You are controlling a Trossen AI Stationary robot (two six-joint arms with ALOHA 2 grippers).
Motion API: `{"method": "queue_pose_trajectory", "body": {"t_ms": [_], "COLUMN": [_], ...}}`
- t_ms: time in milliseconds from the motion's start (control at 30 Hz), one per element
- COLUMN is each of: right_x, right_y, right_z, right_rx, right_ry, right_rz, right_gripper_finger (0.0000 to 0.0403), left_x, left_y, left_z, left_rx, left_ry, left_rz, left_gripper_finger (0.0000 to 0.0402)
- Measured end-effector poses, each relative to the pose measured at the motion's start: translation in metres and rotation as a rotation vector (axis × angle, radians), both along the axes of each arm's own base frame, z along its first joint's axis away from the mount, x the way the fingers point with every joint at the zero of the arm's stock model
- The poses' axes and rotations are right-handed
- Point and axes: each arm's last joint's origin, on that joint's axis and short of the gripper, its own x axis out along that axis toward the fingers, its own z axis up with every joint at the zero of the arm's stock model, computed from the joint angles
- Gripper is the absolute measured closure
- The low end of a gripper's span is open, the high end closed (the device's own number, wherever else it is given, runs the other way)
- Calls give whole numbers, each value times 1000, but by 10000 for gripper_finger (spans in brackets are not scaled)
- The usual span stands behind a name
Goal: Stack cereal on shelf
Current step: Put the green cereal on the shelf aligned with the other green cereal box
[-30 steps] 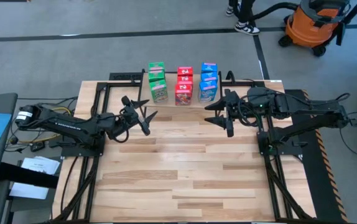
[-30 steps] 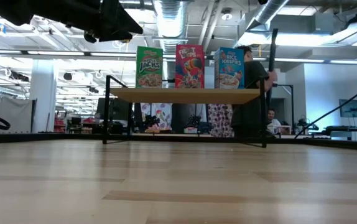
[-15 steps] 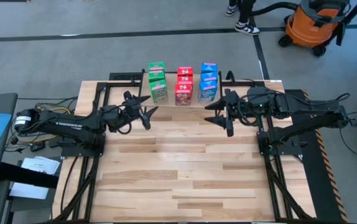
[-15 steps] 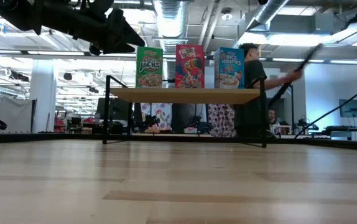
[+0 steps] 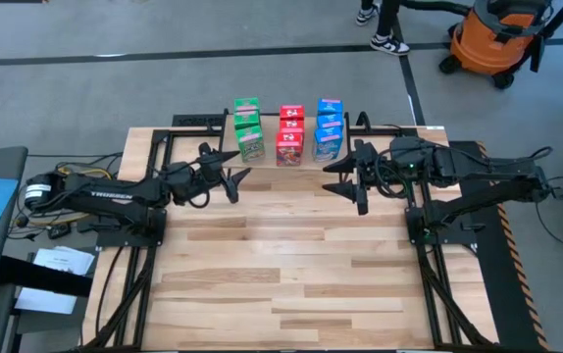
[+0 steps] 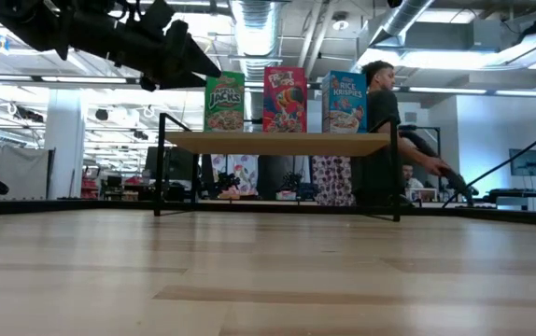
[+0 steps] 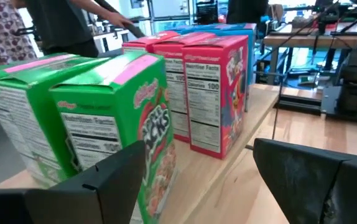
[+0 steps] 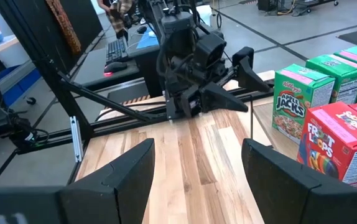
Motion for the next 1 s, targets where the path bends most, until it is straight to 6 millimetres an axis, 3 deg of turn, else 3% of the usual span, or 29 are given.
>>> {"method": "queue_pose_trajectory", "body": {"t_ms": [367,1000], "right_x": [0,0], "right_y": [0,0], "right_z": [0,0], "right_rx": [0,1], "right_ry": [0,0], "right_rz": [0,0], "right_gripper_finger": [137,137], "left_x": [26,23], "left_y": [5,8], "left_z": [-2,-7], "left_rx": [30,52], "left_ry": [75,168], "left_rz": [15,168], "left_gripper_finger": [113,113]}}
